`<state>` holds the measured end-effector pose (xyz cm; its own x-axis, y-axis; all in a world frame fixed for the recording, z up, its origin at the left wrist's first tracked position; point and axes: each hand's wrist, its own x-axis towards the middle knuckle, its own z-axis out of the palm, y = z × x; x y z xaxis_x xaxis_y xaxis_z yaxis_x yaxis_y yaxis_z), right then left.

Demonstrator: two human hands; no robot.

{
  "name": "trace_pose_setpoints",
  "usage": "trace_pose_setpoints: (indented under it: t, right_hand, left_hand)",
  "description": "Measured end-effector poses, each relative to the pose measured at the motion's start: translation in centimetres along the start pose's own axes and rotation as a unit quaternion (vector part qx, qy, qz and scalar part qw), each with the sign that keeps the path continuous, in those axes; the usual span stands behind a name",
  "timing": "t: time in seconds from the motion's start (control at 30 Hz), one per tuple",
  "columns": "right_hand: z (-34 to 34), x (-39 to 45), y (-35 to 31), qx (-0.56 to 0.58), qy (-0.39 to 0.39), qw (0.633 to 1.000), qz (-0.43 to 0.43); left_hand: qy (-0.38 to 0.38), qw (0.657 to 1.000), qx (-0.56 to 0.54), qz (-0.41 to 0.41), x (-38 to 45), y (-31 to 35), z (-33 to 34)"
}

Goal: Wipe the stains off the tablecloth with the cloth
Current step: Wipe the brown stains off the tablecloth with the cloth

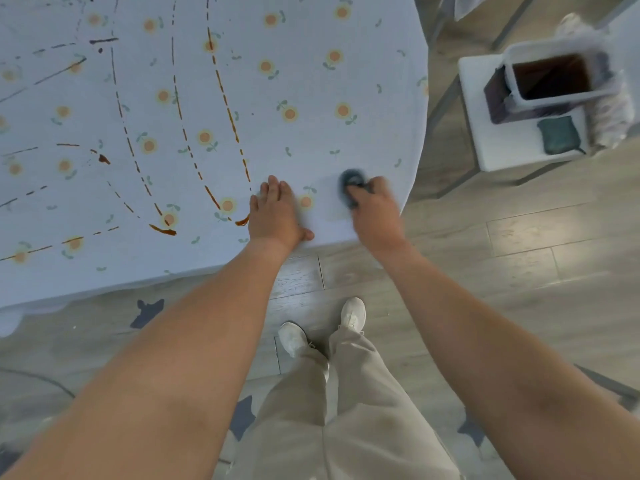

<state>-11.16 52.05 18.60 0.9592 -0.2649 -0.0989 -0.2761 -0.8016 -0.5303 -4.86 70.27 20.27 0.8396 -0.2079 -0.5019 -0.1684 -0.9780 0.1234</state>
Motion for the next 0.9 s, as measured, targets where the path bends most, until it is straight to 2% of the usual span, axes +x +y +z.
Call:
trace_pose_setpoints:
  t: [0.1,0.2,0.27,0.37,0.43,0.5,0.6,0.67,0.8,0.9]
  right_hand:
    - [-2.0,-0.1,2.6,0.017,0.076,0.986,0.15]
    - [-0.8,-0.9,-0.3,-0.002,0.08,0.98,0.18]
    - [1.2,-2.0,-3.2,-0.003,0.048,0.99,0.129]
    - [3.5,-3.1,-5.3,-0.038,-0.056,0.997,-0.03]
    - [3.1,-2.9,-4.3,-0.059,-0.065,0.994,-0.066]
    - [2.0,-3.2,-2.0,-0.077,-0.017,0.997,-0.02]
    - [0.7,-4.6,-0.2,-0.032,0.074,0.984,0.162]
    - [1.3,-5.1,-1.8,-0.021,0.087,0.972,0.216]
    - [4.0,-5.6,-7.2,-0.03,0.058,0.983,0.172]
    - [4.3,-5.0,-11.4,0.063,0.016,0.982,0.18]
  left_hand:
    - [-0.005,1.0,0.005,0.003,-0.2,0.0,-0.1]
    - [-0.003,1.0,0.013,0.014,-1.1,0.0,0.3]
    - [0.007,1.0,0.007,0.029,-1.9,-0.1,0.9]
    - [0.014,0.999,0.004,0.046,-2.1,-0.5,1.3]
    - [0.021,0.998,0.006,0.056,-1.9,-0.8,1.3]
    - [0.028,0.998,-0.003,0.059,-2.0,-0.9,1.4]
    - [0.033,0.997,-0.013,0.07,-2.2,-1.1,1.8]
    - [0.027,0.997,-0.013,0.077,-2.2,-1.4,1.7]
    - [0.037,0.987,-0.05,0.147,-2.8,-2.9,0.9]
    - [0.031,0.974,-0.15,0.165,-4.1,-5.1,-0.5]
